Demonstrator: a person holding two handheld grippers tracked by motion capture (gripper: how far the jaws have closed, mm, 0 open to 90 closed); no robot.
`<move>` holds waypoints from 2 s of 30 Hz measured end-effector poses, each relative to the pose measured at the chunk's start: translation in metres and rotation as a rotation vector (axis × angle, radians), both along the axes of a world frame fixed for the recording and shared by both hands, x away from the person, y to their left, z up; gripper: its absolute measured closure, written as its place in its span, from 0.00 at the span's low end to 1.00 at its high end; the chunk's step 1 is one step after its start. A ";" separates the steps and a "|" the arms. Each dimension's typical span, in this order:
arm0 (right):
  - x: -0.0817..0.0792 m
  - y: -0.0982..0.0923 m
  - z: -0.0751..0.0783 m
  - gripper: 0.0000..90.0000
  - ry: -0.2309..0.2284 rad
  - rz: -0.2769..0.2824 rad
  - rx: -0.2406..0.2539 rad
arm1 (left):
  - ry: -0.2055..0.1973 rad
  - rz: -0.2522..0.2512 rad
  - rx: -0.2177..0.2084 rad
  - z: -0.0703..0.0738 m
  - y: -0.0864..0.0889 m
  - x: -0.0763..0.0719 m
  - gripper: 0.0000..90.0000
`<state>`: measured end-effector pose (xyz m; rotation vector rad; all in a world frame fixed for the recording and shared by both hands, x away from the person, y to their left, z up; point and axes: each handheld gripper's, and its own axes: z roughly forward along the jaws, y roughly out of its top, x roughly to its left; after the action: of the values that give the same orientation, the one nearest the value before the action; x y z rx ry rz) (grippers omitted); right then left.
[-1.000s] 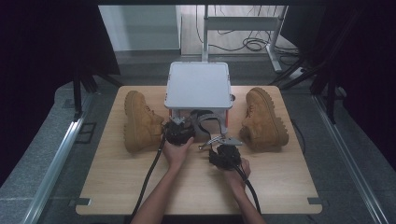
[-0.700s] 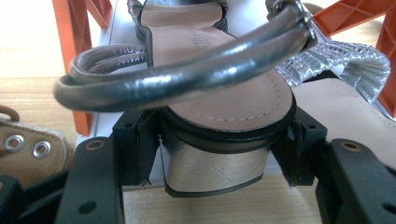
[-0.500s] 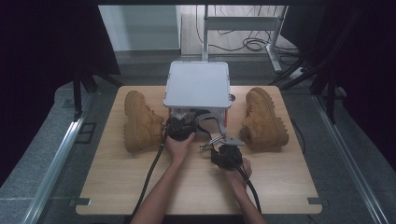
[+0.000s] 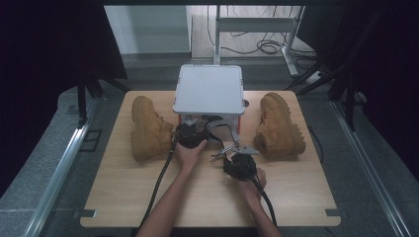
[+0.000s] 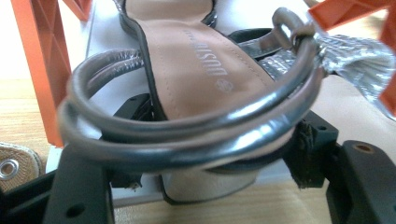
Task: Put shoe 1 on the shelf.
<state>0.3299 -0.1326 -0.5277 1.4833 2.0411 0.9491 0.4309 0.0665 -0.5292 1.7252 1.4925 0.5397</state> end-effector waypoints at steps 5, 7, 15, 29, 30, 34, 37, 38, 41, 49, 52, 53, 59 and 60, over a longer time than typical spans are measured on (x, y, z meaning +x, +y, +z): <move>0.000 -0.001 -0.001 0.45 0.002 -0.001 0.003 | -0.005 -0.066 0.007 0.005 0.007 -0.011 0.38; 0.000 -0.002 -0.001 0.45 0.002 0.001 0.002 | -0.003 -0.060 0.014 0.006 0.006 -0.016 0.39; 0.000 -0.003 -0.001 0.45 0.001 -0.002 0.003 | 0.006 -0.042 0.037 0.004 0.007 -0.022 0.44; -0.003 0.003 -0.004 0.45 -0.002 -0.050 0.031 | 0.023 -0.036 0.032 -0.001 0.004 -0.016 0.44; -0.004 0.004 -0.004 0.45 -0.004 -0.058 0.031 | 0.021 -0.037 0.031 -0.001 0.005 -0.015 0.44; -0.007 0.011 -0.007 0.45 -0.015 -0.092 0.040 | 0.027 -0.041 0.023 0.000 0.006 -0.015 0.45; -0.007 0.012 -0.007 0.45 -0.016 -0.109 0.062 | 0.028 -0.043 0.023 0.000 0.006 -0.015 0.45; -0.007 0.012 -0.007 0.45 -0.013 -0.114 0.071 | 0.028 -0.046 0.023 0.001 0.006 -0.015 0.45; -0.007 0.014 -0.007 0.45 -0.019 -0.122 0.073 | 0.029 -0.045 0.018 0.001 0.007 -0.015 0.45; -0.007 0.014 0.001 0.46 -0.051 -0.149 0.094 | 0.033 -0.042 0.013 0.002 0.007 -0.015 0.46; -0.006 0.015 0.002 0.46 -0.067 -0.165 0.101 | 0.035 -0.045 0.011 0.002 0.007 -0.015 0.46; -0.006 0.017 0.001 0.46 -0.072 -0.172 0.098 | 0.035 -0.046 0.011 0.002 0.008 -0.015 0.46; -0.003 0.026 0.000 0.46 -0.101 -0.208 0.080 | 0.038 -0.047 0.006 0.002 0.008 -0.015 0.46; -0.003 0.026 0.001 0.46 -0.103 -0.212 0.082 | 0.037 -0.049 0.007 0.001 0.008 -0.015 0.46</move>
<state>0.3267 -0.1062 -0.5272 1.6204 1.7520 1.0100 0.4162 0.0741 -0.5278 1.7814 1.4721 0.4903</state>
